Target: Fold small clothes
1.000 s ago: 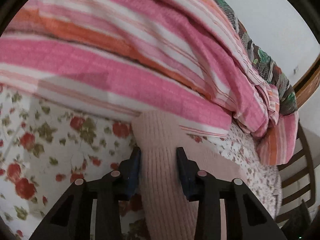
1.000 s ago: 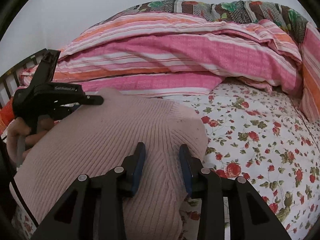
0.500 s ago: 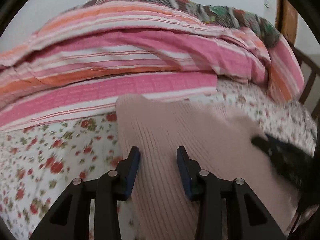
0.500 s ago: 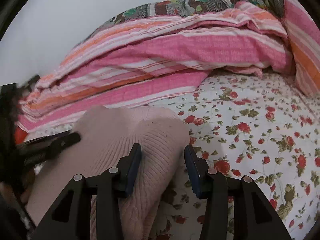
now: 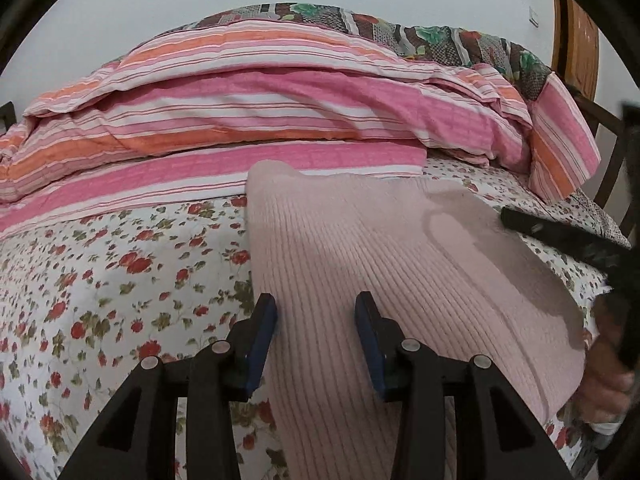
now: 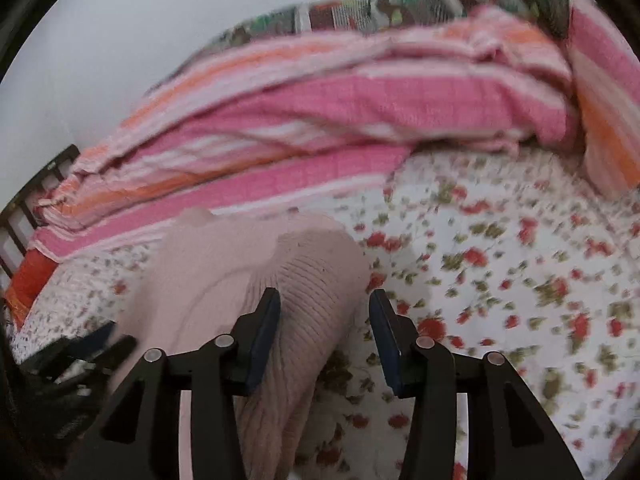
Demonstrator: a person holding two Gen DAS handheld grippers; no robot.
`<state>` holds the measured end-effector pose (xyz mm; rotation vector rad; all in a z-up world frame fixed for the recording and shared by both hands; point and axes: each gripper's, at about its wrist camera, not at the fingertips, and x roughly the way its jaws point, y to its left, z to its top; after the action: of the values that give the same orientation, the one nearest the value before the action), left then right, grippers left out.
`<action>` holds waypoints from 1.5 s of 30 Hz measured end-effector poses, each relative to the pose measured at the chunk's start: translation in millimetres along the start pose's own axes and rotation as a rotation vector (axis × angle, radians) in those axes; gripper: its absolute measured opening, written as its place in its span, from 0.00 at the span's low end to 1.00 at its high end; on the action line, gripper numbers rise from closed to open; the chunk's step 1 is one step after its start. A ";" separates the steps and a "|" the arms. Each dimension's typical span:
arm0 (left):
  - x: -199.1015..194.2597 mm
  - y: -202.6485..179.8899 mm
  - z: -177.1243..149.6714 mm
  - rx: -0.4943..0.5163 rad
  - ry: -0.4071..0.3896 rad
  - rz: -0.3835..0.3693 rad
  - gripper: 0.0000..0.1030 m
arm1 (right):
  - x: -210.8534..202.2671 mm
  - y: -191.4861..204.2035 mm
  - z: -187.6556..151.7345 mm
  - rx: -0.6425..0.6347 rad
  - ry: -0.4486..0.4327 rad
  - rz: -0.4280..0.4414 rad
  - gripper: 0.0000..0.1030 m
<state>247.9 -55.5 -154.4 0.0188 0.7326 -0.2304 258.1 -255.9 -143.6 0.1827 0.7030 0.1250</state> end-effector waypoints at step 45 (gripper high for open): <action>-11.2 18.6 -29.4 -0.059 -0.104 -0.033 0.65 | 12.2 35.1 -51.9 -0.181 -0.015 -0.108 0.76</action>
<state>224.4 -32.3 -170.1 -0.0604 0.6357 -0.2393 231.6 -213.0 -182.8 -0.0274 0.6812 0.0837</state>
